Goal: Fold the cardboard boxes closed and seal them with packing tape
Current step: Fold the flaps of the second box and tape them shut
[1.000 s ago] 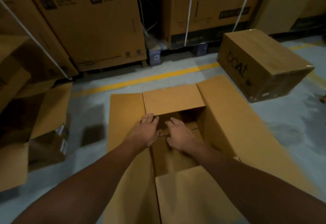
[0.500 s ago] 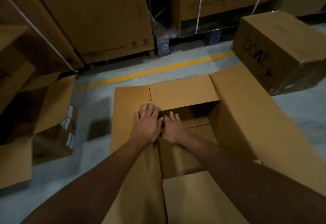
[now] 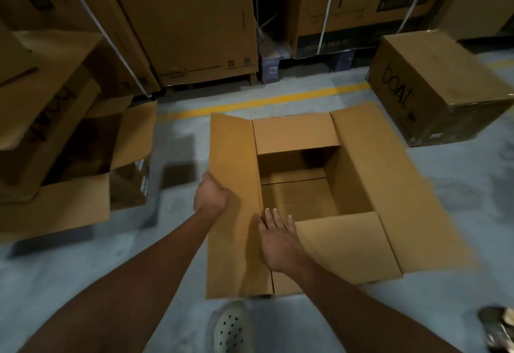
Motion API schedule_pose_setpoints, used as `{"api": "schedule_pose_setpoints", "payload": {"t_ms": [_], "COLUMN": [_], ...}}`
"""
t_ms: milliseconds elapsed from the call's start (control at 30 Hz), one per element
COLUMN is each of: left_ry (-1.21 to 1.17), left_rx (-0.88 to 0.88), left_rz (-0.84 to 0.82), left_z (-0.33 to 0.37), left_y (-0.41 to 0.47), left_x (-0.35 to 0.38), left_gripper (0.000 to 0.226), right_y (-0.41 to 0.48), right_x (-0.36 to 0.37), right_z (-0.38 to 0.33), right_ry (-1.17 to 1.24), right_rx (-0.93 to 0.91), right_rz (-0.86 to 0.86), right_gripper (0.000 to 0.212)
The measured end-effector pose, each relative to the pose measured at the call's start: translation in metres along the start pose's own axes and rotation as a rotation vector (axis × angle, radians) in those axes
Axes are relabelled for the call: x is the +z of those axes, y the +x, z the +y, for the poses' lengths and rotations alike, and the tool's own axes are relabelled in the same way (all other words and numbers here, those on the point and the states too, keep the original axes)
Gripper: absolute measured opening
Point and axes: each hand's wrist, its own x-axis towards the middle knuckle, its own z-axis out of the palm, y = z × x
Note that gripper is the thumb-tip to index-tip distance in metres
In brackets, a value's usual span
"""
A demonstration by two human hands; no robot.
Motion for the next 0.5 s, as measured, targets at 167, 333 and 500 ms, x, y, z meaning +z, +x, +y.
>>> {"api": "schedule_pose_setpoints", "payload": {"t_ms": [167, 333, 500], "left_ry": [-0.327, -0.106, 0.229], "left_rx": [0.187, 0.436, 0.556], "left_rz": [-0.04, -0.361, -0.439], "left_z": [0.052, 0.077, 0.072], "left_y": [-0.033, -0.065, -0.08], "left_x": [-0.006, 0.037, 0.083], "left_gripper": [0.043, 0.054, 0.063], "right_y": [-0.011, -0.025, -0.042], "right_x": [-0.008, 0.01, 0.011], "right_z": [0.017, 0.061, 0.098], "right_ry": [0.208, 0.329, 0.356], "right_rx": [0.023, 0.137, 0.256], "right_rz": [-0.103, -0.023, -0.027], "right_gripper": [0.078, 0.057, 0.075]}}
